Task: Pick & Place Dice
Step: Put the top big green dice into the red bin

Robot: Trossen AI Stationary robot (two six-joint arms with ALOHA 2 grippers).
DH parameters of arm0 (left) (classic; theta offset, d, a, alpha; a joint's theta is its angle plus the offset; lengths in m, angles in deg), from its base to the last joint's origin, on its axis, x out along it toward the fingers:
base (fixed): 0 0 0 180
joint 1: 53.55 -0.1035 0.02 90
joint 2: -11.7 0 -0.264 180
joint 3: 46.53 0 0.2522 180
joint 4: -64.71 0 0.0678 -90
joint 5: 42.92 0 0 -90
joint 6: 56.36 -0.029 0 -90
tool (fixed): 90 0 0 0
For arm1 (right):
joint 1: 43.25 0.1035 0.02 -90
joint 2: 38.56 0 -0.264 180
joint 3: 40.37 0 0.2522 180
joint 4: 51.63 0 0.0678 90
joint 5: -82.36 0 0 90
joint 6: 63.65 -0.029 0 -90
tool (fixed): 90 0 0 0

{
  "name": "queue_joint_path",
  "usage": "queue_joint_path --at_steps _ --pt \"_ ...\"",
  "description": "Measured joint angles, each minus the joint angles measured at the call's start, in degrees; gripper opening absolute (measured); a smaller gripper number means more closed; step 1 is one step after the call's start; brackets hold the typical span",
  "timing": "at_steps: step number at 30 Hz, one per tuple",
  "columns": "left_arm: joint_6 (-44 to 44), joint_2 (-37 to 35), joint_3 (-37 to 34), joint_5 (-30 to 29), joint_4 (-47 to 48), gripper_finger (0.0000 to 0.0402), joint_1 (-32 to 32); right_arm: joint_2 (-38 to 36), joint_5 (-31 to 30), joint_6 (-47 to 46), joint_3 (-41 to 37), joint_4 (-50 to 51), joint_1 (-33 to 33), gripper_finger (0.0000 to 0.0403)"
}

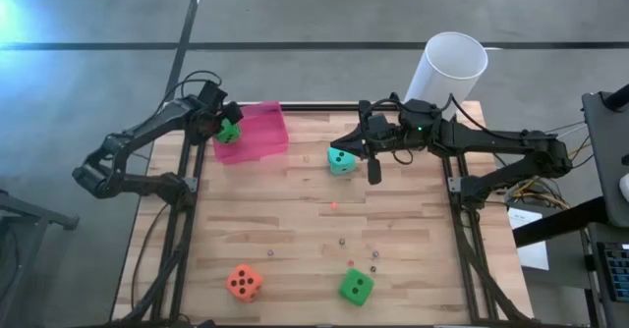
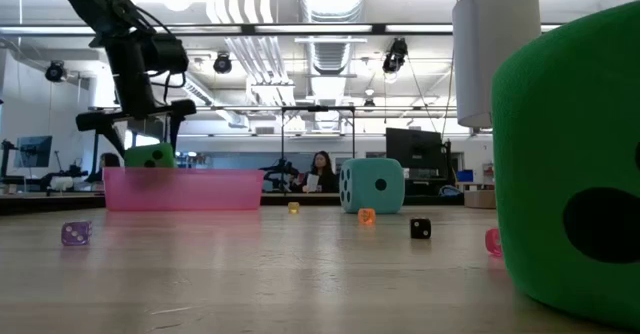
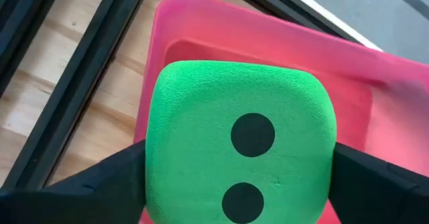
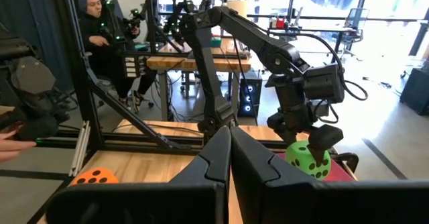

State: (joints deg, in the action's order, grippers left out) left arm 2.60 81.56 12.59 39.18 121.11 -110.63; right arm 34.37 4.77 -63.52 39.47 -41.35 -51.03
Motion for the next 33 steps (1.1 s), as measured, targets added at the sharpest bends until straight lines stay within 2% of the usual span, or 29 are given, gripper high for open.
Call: queue_joint_path --at_steps 2,6,8,10,13,18,23,26,33 --pt "-0.45 0.04 0.0 -0.05 -0.12 0.0376 0.0 0.0 0.0 -0.09 0.0 -0.01 0.01 0.0008" --pt "0.69 0.03 0.11 0.65 -0.77 0.0322 0.0 0.0 0.0 -0.07 0.0 0.0 -0.01 0.0008" --pt "0.93 0.04 0.11 0.83 -0.69 0.0322 0.02 0.0 0.0 0.0 0.0 -0.01 0.0 0.0008" --pt "0.96 0.04 0.11 0.51 0.02 0.0334 0.02 0.0 0.0 -0.03 0.0 0.01 -0.02 0.0008" --pt "0.93 0.04 0.11 -0.12 0.48 0.0381 0.02 0.0 0.0 0.02 0.0 0.01 0.0 0.0008" --pt "0.96 0.04 0.11 -0.11 0.48 0.0359 0.02 0.0 0.0 -0.01 0.0 0.01 -0.02 0.0008" --pt "1.09 0.07 0.11 -0.26 0.48 0.0391 0.02 0.0 0.0 -0.01 0.0 0.01 -0.01 0.0008" --pt "1.11 0.07 0.11 -0.26 0.43 0.0382 0.02 0.0 0.0 -0.01 0.0 0.0 0.0 0.0008" --pt "1.11 0.09 2.14 -0.13 1.65 0.0392 0.15 0.0 0.0 -0.07 0.0 0.01 0.01 0.0008"
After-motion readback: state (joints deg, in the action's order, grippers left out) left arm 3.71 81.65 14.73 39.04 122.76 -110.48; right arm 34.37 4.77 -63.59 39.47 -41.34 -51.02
